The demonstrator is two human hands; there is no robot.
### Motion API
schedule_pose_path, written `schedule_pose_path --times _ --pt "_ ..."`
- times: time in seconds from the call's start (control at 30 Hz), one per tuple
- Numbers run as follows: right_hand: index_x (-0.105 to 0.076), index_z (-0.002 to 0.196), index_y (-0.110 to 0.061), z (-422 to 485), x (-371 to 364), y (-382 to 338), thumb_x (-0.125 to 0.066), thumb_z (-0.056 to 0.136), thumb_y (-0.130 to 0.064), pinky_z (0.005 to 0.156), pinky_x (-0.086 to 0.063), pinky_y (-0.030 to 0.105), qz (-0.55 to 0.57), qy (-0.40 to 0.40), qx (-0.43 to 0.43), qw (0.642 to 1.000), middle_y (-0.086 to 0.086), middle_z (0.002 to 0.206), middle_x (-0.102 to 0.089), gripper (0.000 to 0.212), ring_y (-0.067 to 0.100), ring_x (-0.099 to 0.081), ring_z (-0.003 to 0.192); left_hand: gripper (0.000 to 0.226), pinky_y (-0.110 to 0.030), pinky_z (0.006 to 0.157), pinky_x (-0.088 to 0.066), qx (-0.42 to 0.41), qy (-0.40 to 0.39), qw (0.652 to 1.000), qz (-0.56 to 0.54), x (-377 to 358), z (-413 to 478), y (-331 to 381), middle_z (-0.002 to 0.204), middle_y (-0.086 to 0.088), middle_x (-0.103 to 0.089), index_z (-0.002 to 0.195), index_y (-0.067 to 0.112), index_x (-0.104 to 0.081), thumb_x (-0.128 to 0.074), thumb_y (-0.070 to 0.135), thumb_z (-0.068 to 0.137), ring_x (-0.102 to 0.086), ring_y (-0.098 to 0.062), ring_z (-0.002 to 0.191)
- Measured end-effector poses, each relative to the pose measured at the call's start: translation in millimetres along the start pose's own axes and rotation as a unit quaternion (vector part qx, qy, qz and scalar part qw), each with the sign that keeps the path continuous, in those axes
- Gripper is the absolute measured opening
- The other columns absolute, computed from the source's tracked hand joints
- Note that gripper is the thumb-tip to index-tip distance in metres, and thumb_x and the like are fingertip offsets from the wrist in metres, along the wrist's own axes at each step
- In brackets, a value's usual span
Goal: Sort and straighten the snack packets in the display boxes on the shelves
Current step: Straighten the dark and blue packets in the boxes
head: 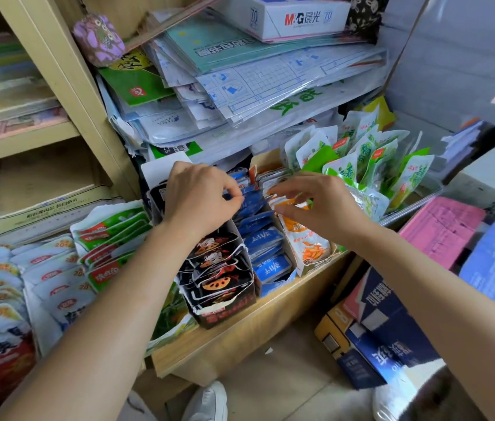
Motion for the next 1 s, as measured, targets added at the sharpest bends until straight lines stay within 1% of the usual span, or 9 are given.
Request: schedule_pose_path --times 0.17,0.27,0.37,0.5,0.63,0.73,0.8,0.9,1.0 --pt "-0.076 0.102 -0.018 -28 -2 10 -0.087 0.075 -0.030 0.069 -0.050 0.026 -0.080 -0.095 0.019 0.992 -0.014 0.090 -0.062 0.031 0.010 -0.061 0.081 0.038 -0.032 0.096 -0.031 -0.028 -0.020 0.999 -0.023 2 -11 10 0.091 0.011 -0.073 0.103 0.038 -0.074 -0.066 0.067 0.080 -0.061 -0.017 0.085" --pt "-0.077 0.087 -0.018 -34 -13 12 -0.085 0.077 -0.026 0.063 -0.053 0.035 -0.082 -0.070 0.026 0.994 -0.009 0.078 -0.064 0.016 0.013 -0.060 0.069 0.074 -0.035 0.103 -0.029 -0.059 -0.079 0.995 -0.007 4 -21 21 0.115 0.013 -0.067 0.119 0.040 -0.063 -0.054 0.089 0.065 -0.059 -0.015 0.103" --pt "-0.078 0.077 -0.021 -33 -18 14 -0.083 0.080 -0.028 0.060 -0.053 0.035 -0.064 -0.025 -0.019 0.997 -0.007 0.070 -0.070 0.009 0.009 -0.060 0.060 0.089 -0.043 0.113 -0.023 -0.085 -0.141 0.985 0.059 -8 -30 33 0.141 0.008 -0.046 0.136 0.041 -0.049 -0.070 0.081 0.059 -0.049 -0.020 0.126" --pt "-0.075 0.071 -0.017 -28 -21 14 -0.079 0.083 -0.034 0.062 -0.048 0.035 -0.052 0.015 -0.094 0.994 -0.002 0.062 -0.067 0.021 0.015 -0.060 0.059 0.060 -0.039 0.100 -0.033 -0.062 -0.072 0.994 0.046 -18 -24 33 0.126 0.010 -0.054 0.123 0.038 -0.059 -0.083 0.044 0.068 -0.061 -0.022 0.107" --pt "-0.076 0.076 -0.019 -21 -16 16 -0.080 0.083 -0.029 0.064 -0.050 0.029 -0.015 0.061 -0.101 0.993 -0.006 0.067 -0.070 0.012 0.008 -0.062 0.062 0.038 -0.037 0.083 -0.044 -0.041 -0.019 0.999 -0.004 -13 -14 24 0.118 0.010 -0.066 0.111 0.033 -0.069 -0.082 0.031 0.076 -0.065 -0.025 0.092" --pt "-0.077 0.085 -0.017 -24 -22 14 -0.084 0.078 -0.026 0.072 -0.051 0.035 -0.049 -0.018 -0.006 0.999 -0.004 0.080 -0.070 0.013 0.012 -0.059 0.075 0.037 -0.035 0.078 -0.048 -0.031 0.001 0.999 -0.020 -12 -11 18 0.114 0.011 -0.068 0.110 0.033 -0.069 -0.082 0.029 0.076 -0.066 -0.024 0.092" --pt "-0.076 0.097 -0.019 -30 -29 13 -0.087 0.071 -0.034 0.080 -0.045 0.035 -0.085 -0.085 0.055 0.991 -0.003 0.093 -0.066 0.032 0.018 -0.050 0.090 0.039 -0.034 0.077 -0.048 -0.027 0.007 0.999 -0.030 -12 -9 16 0.113 0.011 -0.067 0.111 0.032 -0.068 -0.083 0.029 0.075 -0.066 -0.024 0.093" --pt "-0.069 0.121 -0.027 -34 -32 12 -0.087 0.064 -0.050 0.081 -0.035 0.038 -0.168 -0.120 0.055 0.977 -0.006 0.112 -0.056 0.064 0.019 -0.038 0.104 0.040 -0.030 0.075 -0.040 -0.032 0.002 0.999 -0.044 -13 -8 14 0.111 0.011 -0.067 0.109 0.031 -0.069 -0.084 0.029 0.072 -0.064 -0.021 0.091" --pt "-0.069 0.120 -0.028 -32 -36 9 -0.088 0.061 -0.049 0.078 -0.034 0.039 -0.219 -0.121 0.072 0.966 -0.005 0.112 -0.053 0.066 0.020 -0.037 0.103 0.039 -0.030 0.077 -0.041 -0.037 -0.004 0.998 -0.056 -13 -11 13 0.111 0.011 -0.068 0.107 0.032 -0.070 -0.085 0.029 0.071 -0.064 -0.020 0.092"
Point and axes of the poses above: each hand's wrist, its own z-axis towards the middle knuckle, its own x-axis out of the back of the hand, y = z × x, the point moved 3 cm from there along z, towards the middle knuckle
